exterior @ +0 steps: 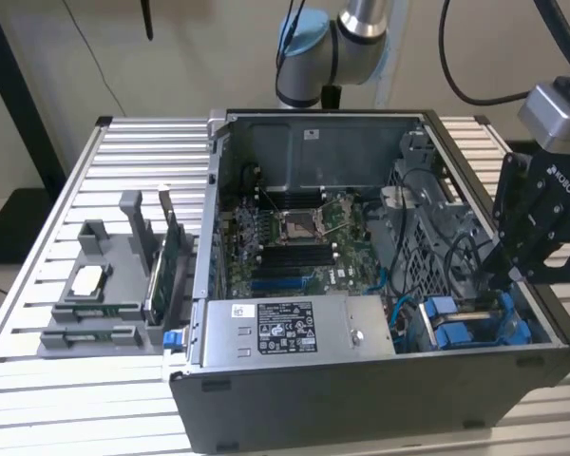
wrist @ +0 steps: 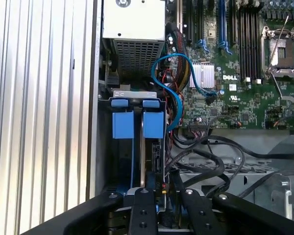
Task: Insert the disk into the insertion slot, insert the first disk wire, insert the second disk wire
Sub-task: 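Insert the first disk wire, then insert the second disk wire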
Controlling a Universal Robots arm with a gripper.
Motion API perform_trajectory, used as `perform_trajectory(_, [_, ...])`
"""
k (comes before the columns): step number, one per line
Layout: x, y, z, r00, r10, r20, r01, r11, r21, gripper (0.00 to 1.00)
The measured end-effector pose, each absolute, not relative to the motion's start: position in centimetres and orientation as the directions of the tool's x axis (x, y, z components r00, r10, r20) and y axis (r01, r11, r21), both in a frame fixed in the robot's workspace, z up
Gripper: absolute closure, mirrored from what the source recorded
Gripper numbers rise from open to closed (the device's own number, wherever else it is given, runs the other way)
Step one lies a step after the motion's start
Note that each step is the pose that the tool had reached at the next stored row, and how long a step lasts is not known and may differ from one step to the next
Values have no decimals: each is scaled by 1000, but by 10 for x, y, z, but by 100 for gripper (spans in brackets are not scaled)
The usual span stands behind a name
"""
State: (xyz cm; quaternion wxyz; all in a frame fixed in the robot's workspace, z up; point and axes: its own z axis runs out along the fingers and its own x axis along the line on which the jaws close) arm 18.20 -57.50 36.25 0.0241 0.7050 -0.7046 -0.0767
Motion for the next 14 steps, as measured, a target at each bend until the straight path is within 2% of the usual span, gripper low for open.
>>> perform_trajectory(14, [182, -575, 382, -5, -997, -74, -990, -6, 142, 74])
